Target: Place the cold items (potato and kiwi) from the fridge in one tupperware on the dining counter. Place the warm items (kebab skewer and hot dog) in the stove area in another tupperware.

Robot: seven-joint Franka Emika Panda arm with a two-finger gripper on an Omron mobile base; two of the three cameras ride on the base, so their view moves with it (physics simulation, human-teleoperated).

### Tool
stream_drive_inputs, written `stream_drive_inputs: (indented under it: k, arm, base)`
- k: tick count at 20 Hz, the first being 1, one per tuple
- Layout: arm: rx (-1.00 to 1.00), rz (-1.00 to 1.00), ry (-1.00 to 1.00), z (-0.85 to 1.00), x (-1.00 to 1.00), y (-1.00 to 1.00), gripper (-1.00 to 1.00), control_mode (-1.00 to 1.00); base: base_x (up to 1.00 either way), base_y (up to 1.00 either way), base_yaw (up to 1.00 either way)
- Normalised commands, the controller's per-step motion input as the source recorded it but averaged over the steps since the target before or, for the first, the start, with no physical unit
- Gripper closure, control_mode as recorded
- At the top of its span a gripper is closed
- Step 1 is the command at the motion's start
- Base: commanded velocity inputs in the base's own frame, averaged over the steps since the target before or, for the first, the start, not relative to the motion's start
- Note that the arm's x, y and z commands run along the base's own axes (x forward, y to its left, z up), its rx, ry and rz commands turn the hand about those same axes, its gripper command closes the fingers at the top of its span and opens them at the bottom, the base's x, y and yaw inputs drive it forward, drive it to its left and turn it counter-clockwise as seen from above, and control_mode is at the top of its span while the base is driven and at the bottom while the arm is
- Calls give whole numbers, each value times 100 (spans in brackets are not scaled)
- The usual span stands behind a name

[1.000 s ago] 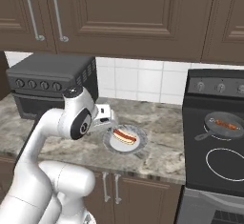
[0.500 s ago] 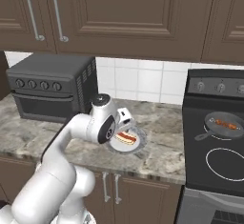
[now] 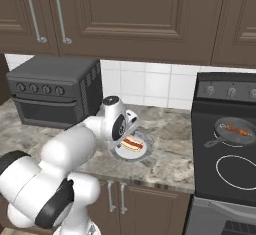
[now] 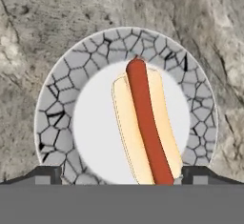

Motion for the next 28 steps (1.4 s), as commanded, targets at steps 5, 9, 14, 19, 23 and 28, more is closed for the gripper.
stream_drive_inputs:
  k: [5,9,14,19,23,28]
  arm:
    - [0,22,5,-54,44,-10,-100,-100]
    - [0,20,3,-63,32,-20,-100,-100]
    - [-6,15,7,-67,-3,-1,-100,-100]
    - [-4,13,3,-60,21,-5,-100,-100]
    - [0,12,0,-60,-5,-12,100,-100]
    - [0,1,-18,-69,-92,-8,100,-100]
  base:
    - [0,0,0]
    - [0,0,0]
    - [0,0,0]
    - [0,0,0]
    - [0,0,0]
    - [0,0,0]
